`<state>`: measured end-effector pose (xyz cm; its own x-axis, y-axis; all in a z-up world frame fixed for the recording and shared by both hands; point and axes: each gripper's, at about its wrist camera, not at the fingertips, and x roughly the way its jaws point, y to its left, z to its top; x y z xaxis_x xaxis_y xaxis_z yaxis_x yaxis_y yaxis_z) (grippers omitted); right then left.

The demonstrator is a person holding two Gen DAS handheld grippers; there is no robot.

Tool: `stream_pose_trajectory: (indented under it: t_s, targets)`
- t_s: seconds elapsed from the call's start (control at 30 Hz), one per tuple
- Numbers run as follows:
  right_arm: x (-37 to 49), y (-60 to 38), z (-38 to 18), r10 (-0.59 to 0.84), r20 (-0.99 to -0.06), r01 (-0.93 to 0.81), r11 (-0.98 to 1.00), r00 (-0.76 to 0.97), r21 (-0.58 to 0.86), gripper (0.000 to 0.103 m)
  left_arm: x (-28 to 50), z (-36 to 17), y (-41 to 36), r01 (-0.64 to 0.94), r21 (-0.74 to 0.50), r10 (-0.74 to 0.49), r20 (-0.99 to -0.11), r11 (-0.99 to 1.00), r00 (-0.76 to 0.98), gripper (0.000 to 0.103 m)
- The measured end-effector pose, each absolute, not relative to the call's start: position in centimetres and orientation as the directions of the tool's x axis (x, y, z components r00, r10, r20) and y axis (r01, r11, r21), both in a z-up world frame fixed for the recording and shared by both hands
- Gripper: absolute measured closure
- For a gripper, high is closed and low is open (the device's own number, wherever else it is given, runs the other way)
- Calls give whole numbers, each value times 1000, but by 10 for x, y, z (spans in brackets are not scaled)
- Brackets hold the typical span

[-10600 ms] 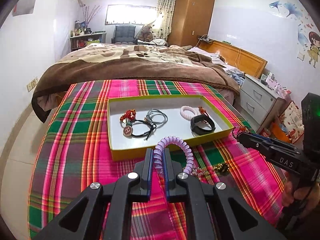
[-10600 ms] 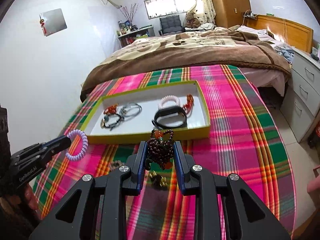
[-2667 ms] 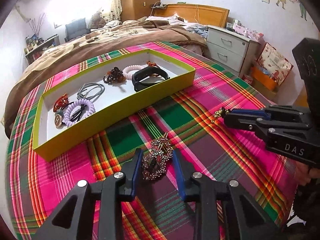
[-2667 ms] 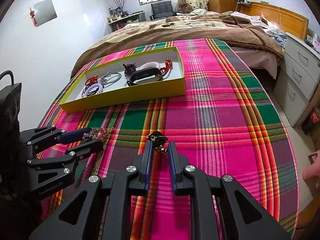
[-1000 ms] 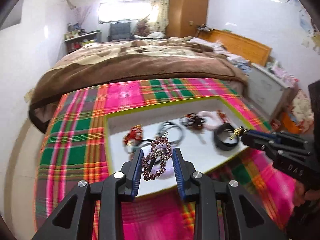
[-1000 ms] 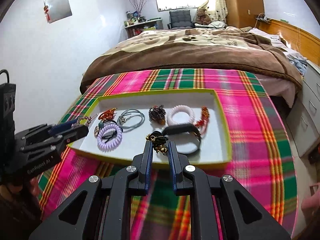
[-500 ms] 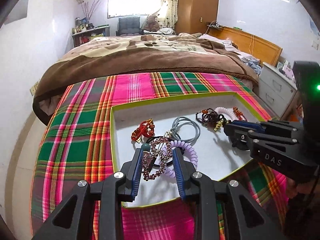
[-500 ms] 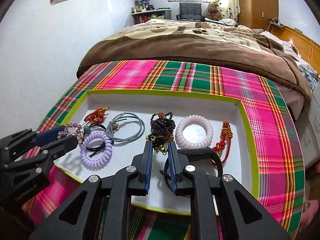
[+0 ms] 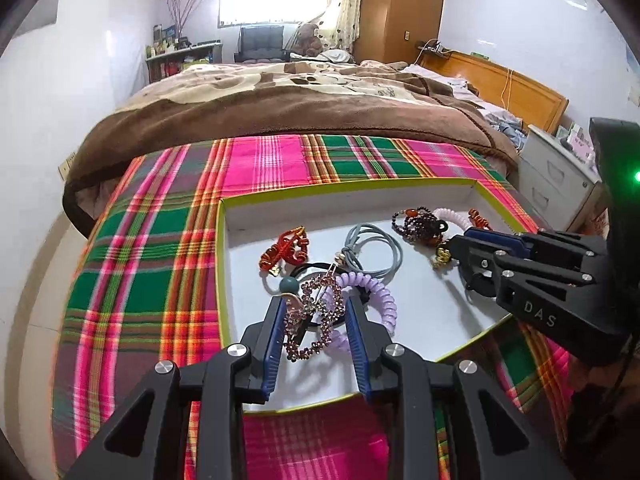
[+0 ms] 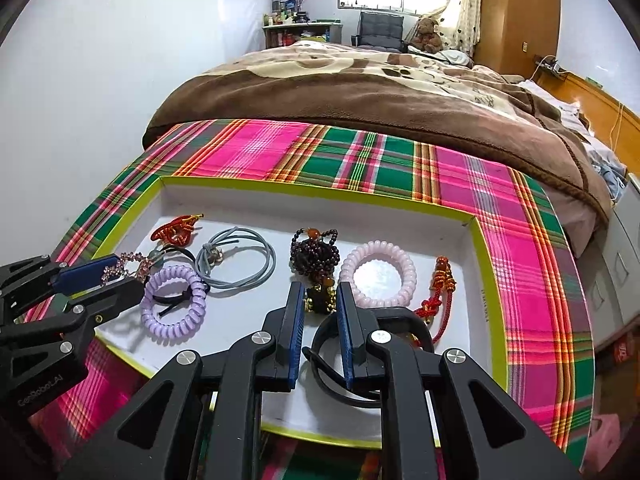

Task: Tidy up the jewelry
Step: 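Open both tools to release the charm and clip in the box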

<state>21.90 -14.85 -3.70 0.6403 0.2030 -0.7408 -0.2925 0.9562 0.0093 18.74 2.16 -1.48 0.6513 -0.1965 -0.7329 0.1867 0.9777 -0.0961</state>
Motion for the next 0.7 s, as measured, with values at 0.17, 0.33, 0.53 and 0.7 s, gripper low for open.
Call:
stream_pose_trajectory:
  t_s: [0.17, 0.33, 0.53, 0.7]
  targets:
    - [221, -149, -37, 194, -739, -287, 958, 645, 1, 87, 186, -16, 18, 190, -59, -171, -738, 980, 653, 72]
    - [220, -150, -36, 206, -735, -282, 959, 646, 21, 78, 187, -16, 17, 183, -52, -161, -741, 982, 652, 72]
    - [213, -155, -31, 234, -718, -277, 959, 655, 60, 65, 183, -13, 20, 164, -61, -156, -734, 985, 661, 62]
    - [199, -159, -21, 246, -694, -270, 960, 677, 78, 62, 170, -2, 20, 157, -74, -163, -708, 985, 687, 62]
